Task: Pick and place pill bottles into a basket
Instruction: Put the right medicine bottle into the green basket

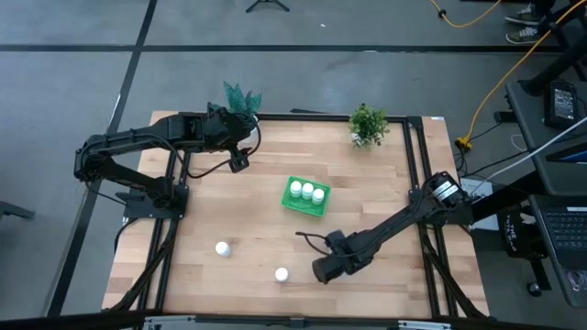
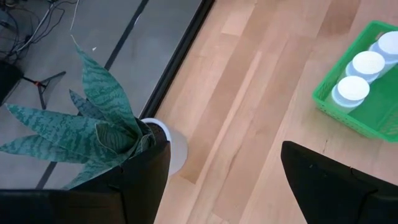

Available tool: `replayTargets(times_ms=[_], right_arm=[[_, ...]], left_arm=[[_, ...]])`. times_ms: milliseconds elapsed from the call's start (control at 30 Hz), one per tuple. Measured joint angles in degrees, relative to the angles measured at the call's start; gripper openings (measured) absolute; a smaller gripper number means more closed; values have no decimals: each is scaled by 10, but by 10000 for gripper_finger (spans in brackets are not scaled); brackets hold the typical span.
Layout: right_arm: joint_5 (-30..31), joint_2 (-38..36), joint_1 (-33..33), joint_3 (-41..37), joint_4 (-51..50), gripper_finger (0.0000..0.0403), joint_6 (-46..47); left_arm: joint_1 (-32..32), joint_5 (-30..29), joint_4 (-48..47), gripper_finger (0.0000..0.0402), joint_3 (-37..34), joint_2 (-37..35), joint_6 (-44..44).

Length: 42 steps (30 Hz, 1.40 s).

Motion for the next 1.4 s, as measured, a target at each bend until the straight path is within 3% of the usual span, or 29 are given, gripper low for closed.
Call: replayTargets(times_ms=[267, 433, 600, 800, 933, 1033, 1200, 1400], right_arm=[[167, -36, 0, -2, -30, 136, -41], [314, -75, 2, -2, -45, 135, -104], [418, -112, -9, 0, -43, 135, -241], [480, -138, -55, 2, -14, 135, -389], [543, -148, -87, 2, 51, 135, -491], [561, -148, -111, 2, 127, 135, -583], [535, -148, -139, 2, 275, 135, -731], [500, -148, -157, 3, 361, 135, -825]], left_arm=[[0, 0, 0, 299, 0, 0, -8], [0, 28, 6, 299, 0, 0, -5], [-3, 133, 63, 299, 0, -6, 12], [-19, 278, 176, 299, 12, -5, 11], [-26, 336, 199, 299, 14, -3, 24], [-29, 356, 193, 302, 14, -3, 31], [-38, 357, 189, 318, 15, 13, 32], [-43, 314, 174, 329, 15, 42, 47]])
